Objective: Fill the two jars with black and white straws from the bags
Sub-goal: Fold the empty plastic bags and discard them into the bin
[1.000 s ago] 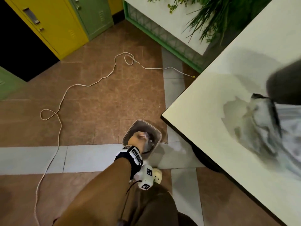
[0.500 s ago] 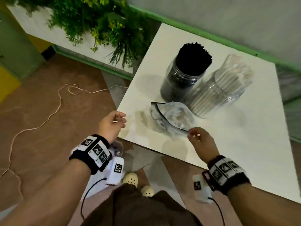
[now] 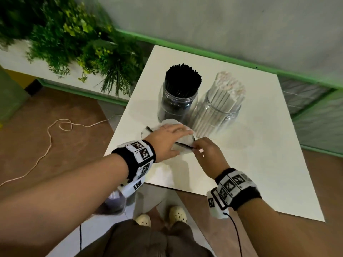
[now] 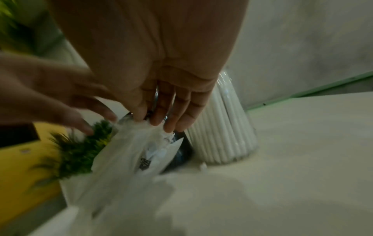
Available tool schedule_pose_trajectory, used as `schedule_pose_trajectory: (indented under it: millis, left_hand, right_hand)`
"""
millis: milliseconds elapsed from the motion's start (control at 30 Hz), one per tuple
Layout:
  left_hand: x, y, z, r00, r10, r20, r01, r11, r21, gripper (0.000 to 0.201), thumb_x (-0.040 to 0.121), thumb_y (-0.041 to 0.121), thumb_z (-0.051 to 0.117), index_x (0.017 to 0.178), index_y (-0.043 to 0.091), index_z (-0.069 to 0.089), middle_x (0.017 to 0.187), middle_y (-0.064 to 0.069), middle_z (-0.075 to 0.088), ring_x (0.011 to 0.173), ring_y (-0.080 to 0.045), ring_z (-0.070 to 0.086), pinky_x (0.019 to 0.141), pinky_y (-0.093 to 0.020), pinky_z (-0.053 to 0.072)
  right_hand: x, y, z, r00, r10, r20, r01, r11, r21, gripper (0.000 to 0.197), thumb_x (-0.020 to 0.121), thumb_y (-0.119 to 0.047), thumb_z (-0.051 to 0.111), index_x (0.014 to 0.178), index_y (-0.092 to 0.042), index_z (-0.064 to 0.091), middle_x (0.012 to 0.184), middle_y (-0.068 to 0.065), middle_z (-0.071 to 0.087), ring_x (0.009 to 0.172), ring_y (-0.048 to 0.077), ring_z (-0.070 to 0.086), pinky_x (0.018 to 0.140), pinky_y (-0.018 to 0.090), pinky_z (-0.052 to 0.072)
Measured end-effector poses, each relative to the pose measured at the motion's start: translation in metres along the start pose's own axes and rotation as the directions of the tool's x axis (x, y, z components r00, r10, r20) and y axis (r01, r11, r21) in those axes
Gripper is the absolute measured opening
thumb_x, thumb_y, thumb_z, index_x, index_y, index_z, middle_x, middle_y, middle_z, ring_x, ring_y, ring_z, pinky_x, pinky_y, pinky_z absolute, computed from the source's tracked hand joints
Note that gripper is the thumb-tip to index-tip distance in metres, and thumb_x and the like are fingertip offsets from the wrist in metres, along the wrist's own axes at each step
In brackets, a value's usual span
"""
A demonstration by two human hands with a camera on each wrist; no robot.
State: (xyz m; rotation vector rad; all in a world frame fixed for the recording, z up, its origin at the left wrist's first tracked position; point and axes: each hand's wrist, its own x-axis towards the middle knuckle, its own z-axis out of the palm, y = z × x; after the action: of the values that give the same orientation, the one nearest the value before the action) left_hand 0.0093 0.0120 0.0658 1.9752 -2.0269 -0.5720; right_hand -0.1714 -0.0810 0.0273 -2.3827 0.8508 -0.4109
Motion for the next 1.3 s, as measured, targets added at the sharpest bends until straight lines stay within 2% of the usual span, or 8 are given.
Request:
schedule_pose_trajectory:
  millis: [167, 367, 600, 733, 933, 1067, 1200, 1300]
  left_hand:
    - [0.026, 0.014, -0.033, 0.999, -0.006, -0.045, 0.001, 0.995, -0.097, 0.048, 0.089, 0.022, 0.059, 0.135, 0.023, 0.048, 0.119, -0.007, 0.057, 0.108, -0.021, 0.054, 0.086, -0.023, 0.037]
    - [0.017, -0.002, -0.064, 0.957, -0.190, -0.219, 0.093, 0.916, -0.391, 0.025, 0.089, 0.011, 0.057, 0.115, 0.010, 0.059, 0.102, -0.005, 0.063, 0.083, -0.017, 0.057, 0.069, -0.017, 0.036]
    - [0.008, -0.030, -0.070, 0.885, -0.347, -0.312, 0.157, 0.851, -0.500, 0.013, 0.089, 0.015, 0.059, 0.088, 0.023, 0.049, 0.082, 0.003, 0.057, 0.078, -0.023, 0.057, 0.073, -0.033, 0.047]
    - [-0.004, -0.037, -0.070, 0.912, -0.295, -0.285, 0.098, 0.831, -0.547, 0.033, 0.085, -0.001, 0.056, 0.083, 0.031, 0.056, 0.085, 0.003, 0.062, 0.074, -0.020, 0.060, 0.072, -0.030, 0.049]
    - [-0.017, -0.035, -0.069, 0.921, -0.247, -0.300, 0.058, 0.851, -0.523, 0.036, 0.083, -0.003, 0.058, 0.083, 0.033, 0.057, 0.083, 0.011, 0.063, 0.069, -0.011, 0.059, 0.069, -0.020, 0.047]
    - [-0.029, -0.045, -0.077, 0.857, -0.335, -0.392, 0.140, 0.883, -0.448, 0.014, 0.084, 0.009, 0.065, 0.087, 0.020, 0.057, 0.086, 0.001, 0.062, 0.079, -0.018, 0.058, 0.070, -0.025, 0.043]
    - [-0.054, -0.080, -0.087, 0.714, -0.558, -0.424, 0.336, 0.804, -0.491, 0.030, 0.083, 0.037, 0.067, 0.094, 0.009, 0.062, 0.099, -0.007, 0.061, 0.091, -0.022, 0.057, 0.080, -0.034, 0.046]
    - [-0.073, -0.098, -0.088, 0.687, -0.639, -0.347, 0.328, 0.698, -0.636, 0.030, 0.086, 0.036, 0.064, 0.109, 0.018, 0.065, 0.108, 0.002, 0.066, 0.102, -0.017, 0.059, 0.085, -0.027, 0.041]
  right_hand:
    - [0.002, -0.029, -0.053, 0.990, -0.026, -0.138, 0.064, 0.958, 0.279, 0.032, 0.089, -0.015, 0.066, 0.117, -0.020, 0.054, 0.104, -0.006, 0.059, 0.095, 0.004, 0.058, 0.079, 0.012, 0.046]
    - [-0.008, -0.001, -0.063, 0.957, 0.177, 0.228, -0.249, 0.907, 0.339, 0.099, 0.059, -0.072, 0.072, 0.142, -0.039, 0.030, 0.136, -0.011, 0.041, 0.124, 0.009, 0.043, 0.094, 0.026, 0.042]
    - [-0.002, -0.008, -0.042, 0.926, 0.130, 0.354, -0.260, 0.900, 0.351, 0.122, 0.046, -0.074, 0.078, 0.144, -0.048, 0.010, 0.147, -0.014, 0.022, 0.132, 0.012, 0.035, 0.103, 0.041, 0.044]
    - [0.020, -0.027, -0.044, 0.947, 0.268, 0.179, -0.322, 0.759, 0.566, 0.092, 0.069, -0.082, 0.050, 0.146, -0.039, 0.021, 0.139, -0.015, 0.035, 0.128, 0.006, 0.037, 0.095, 0.024, 0.036]
    - [0.051, -0.049, -0.038, 0.978, 0.155, 0.141, -0.209, 0.754, 0.622, 0.034, 0.089, -0.022, 0.064, 0.122, -0.019, 0.057, 0.100, 0.005, 0.068, 0.094, 0.006, 0.063, 0.084, 0.021, 0.050]
    - [0.053, -0.045, -0.040, 0.971, 0.230, -0.073, -0.119, 0.719, 0.685, 0.010, 0.093, -0.008, 0.057, 0.086, -0.011, 0.063, 0.080, 0.002, 0.063, 0.070, 0.004, 0.059, 0.066, 0.018, 0.049]
    - [0.049, -0.017, -0.061, 0.834, 0.476, -0.281, -0.106, 0.637, 0.764, 0.024, 0.098, -0.008, 0.049, 0.077, -0.020, 0.052, 0.083, 0.005, 0.059, 0.070, 0.016, 0.057, 0.061, 0.031, 0.052]
    - [0.049, 0.003, -0.078, 0.790, 0.478, -0.385, -0.151, 0.759, 0.633, 0.019, 0.098, -0.012, 0.049, 0.083, -0.021, 0.055, 0.080, 0.001, 0.055, 0.063, 0.011, 0.050, 0.056, 0.026, 0.044]
